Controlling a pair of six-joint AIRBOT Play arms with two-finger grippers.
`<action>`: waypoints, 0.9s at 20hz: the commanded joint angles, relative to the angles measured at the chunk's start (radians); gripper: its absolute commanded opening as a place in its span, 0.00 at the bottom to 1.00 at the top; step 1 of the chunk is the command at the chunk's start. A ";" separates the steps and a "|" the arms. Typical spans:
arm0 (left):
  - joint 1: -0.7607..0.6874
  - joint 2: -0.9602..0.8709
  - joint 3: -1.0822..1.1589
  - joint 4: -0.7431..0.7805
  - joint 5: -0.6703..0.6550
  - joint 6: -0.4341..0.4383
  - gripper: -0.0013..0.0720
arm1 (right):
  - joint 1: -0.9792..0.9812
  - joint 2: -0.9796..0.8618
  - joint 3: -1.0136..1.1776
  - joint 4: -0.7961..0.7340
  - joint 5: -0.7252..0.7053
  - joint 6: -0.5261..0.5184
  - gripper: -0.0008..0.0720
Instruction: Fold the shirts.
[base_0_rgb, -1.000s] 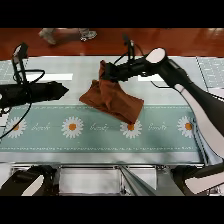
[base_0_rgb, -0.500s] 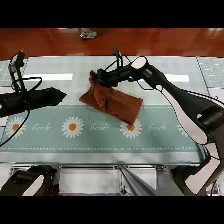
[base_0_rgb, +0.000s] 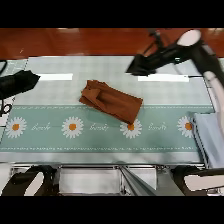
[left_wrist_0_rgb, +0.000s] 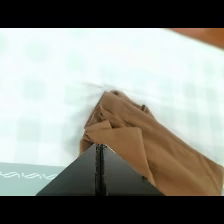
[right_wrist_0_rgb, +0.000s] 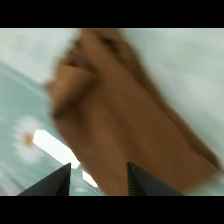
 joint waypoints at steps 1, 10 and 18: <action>0.033 0.019 0.012 -0.058 -0.019 0.002 0.04 | -0.119 0.314 -0.221 -0.521 0.035 0.142 0.57; -0.262 -0.013 -0.104 -0.066 0.027 0.002 0.04 | -0.168 0.435 -0.964 0.146 -0.541 0.065 0.58; -0.298 -0.078 -0.104 -0.070 0.049 0.002 0.04 | -0.145 0.122 -0.959 0.519 -0.451 -0.208 0.58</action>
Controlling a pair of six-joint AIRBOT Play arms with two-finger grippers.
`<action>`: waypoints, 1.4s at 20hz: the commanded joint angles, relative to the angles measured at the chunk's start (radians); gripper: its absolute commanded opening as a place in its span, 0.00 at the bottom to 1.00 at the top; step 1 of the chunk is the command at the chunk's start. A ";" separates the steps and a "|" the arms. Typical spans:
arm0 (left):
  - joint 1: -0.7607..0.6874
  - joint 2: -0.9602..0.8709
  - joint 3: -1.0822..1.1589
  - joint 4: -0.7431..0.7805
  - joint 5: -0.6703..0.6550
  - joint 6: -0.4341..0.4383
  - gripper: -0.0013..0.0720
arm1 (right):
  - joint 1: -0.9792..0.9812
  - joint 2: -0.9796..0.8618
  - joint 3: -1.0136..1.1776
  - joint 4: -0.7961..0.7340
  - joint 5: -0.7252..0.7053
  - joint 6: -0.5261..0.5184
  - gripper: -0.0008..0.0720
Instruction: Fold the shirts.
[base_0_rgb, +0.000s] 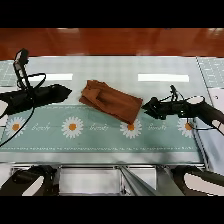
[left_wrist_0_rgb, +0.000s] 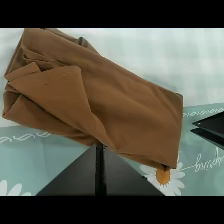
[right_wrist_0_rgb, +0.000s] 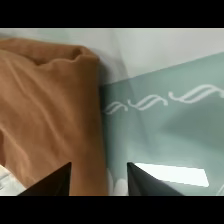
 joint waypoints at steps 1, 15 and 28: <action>-0.009 -0.023 -0.002 -0.002 0.013 0.000 0.04 | 0.039 -0.089 0.002 0.098 0.012 -0.071 0.58; -0.009 -0.039 -0.002 -0.016 0.026 0.001 0.04 | 0.268 -0.250 0.563 -0.092 0.147 0.000 0.04; -0.009 -0.039 -0.002 -0.016 0.028 0.001 0.04 | 0.105 -0.192 1.326 -0.543 0.610 0.231 0.04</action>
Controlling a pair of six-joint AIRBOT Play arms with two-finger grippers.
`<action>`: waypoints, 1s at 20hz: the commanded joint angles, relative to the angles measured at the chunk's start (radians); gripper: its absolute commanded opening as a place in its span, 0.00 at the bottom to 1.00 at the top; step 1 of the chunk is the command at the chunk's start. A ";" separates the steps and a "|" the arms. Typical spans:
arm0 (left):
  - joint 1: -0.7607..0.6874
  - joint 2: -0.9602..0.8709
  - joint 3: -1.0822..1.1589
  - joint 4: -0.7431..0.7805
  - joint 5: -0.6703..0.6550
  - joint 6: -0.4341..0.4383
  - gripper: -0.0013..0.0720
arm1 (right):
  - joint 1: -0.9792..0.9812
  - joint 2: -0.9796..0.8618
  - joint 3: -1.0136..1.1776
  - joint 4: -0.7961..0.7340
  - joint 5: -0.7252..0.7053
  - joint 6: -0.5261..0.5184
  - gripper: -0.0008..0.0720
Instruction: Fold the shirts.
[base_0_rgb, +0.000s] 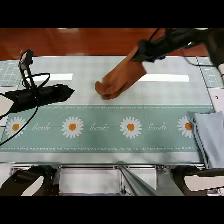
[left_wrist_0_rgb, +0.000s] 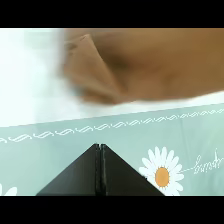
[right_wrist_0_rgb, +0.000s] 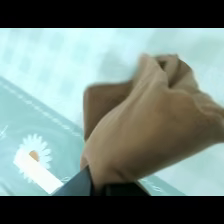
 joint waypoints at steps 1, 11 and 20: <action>-0.001 -0.001 0.000 0.000 -0.001 0.000 0.04 | -0.114 0.058 0.096 -0.079 0.098 0.048 0.04; -0.001 0.001 0.000 0.000 -0.001 0.000 0.04 | -0.702 0.213 0.096 -0.040 0.249 0.146 0.04; -0.001 0.000 0.000 0.000 0.000 0.000 0.04 | -1.051 0.317 -0.047 -0.383 0.463 0.191 0.04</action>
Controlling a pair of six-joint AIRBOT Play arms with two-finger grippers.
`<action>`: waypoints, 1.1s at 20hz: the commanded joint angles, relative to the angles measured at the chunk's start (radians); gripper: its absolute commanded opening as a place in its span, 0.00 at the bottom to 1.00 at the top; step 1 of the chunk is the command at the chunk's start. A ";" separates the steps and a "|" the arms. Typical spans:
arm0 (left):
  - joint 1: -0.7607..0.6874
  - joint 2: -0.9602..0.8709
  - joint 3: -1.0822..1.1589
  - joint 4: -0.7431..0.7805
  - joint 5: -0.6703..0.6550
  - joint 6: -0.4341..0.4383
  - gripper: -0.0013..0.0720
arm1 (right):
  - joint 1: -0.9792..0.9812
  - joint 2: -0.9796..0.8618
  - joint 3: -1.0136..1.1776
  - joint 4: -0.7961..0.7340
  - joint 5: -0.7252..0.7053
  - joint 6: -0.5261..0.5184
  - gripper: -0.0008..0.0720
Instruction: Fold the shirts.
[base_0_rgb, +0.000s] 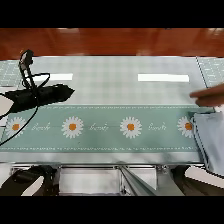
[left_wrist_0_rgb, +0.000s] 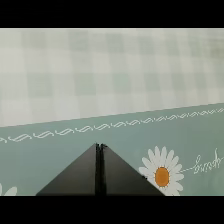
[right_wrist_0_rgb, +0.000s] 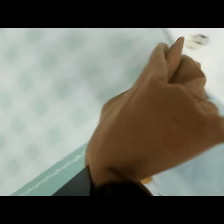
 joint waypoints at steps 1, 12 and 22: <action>-0.001 0.000 0.000 0.000 0.000 0.000 0.04 | -0.119 0.079 -0.148 -0.172 0.079 0.010 0.04; -0.001 0.000 0.000 0.000 0.032 0.001 0.04 | -0.391 0.306 -0.708 -0.565 0.068 0.002 0.58; 0.054 -0.185 0.386 0.000 0.309 0.077 0.04 | -0.018 0.297 -0.630 0.537 -0.496 -0.222 0.04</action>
